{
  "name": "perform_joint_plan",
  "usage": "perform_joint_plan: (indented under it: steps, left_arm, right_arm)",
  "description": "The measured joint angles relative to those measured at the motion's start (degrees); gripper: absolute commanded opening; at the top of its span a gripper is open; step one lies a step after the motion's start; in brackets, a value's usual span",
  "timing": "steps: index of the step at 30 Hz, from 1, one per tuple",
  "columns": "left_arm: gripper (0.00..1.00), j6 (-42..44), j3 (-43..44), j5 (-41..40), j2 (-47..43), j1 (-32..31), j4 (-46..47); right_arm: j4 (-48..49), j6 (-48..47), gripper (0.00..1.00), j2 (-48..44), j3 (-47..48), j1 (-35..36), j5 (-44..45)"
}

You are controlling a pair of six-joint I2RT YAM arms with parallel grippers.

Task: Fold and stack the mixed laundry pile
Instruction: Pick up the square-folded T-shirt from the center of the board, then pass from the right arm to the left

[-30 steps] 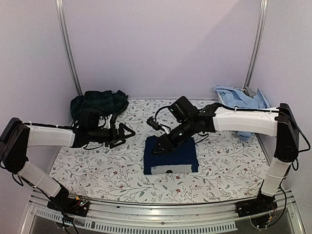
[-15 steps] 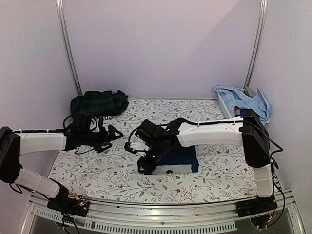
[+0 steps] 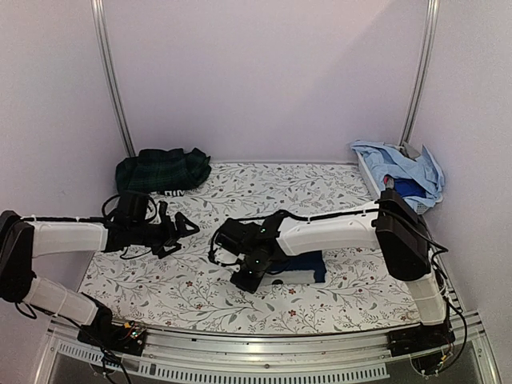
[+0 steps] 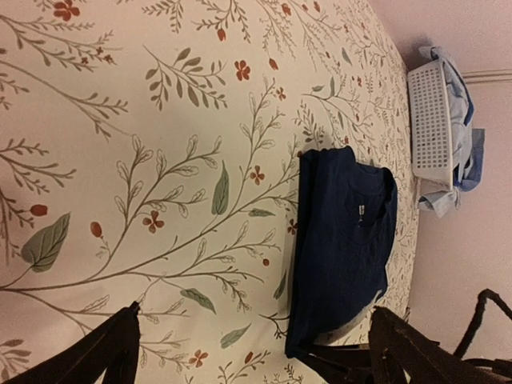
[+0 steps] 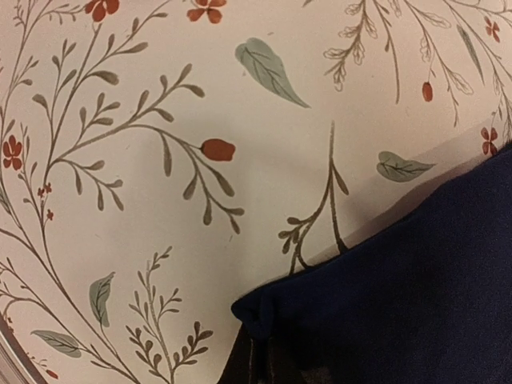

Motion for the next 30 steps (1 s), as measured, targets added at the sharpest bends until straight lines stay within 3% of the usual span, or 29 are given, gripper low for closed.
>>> perform_joint_plan:
  steps: [11, 18, 30]
  left_arm:
    - [1.00, -4.59, -2.40, 2.29, 2.21, -1.20, 4.98]
    - [1.00, -11.93, -2.19, 5.38, 10.62, -3.58, 13.07]
    - [1.00, -20.57, 7.89, 8.28, 23.85, -10.88, 22.80]
  right_arm:
    - [5.86, -0.57, 0.00, -4.39, -5.07, -1.64, -1.60]
    - [10.97, 0.39, 0.00, -8.66, -7.17, -4.76, -6.43]
    - [15.32, 2.51, 0.00, -10.84, -9.03, -5.77, -9.42]
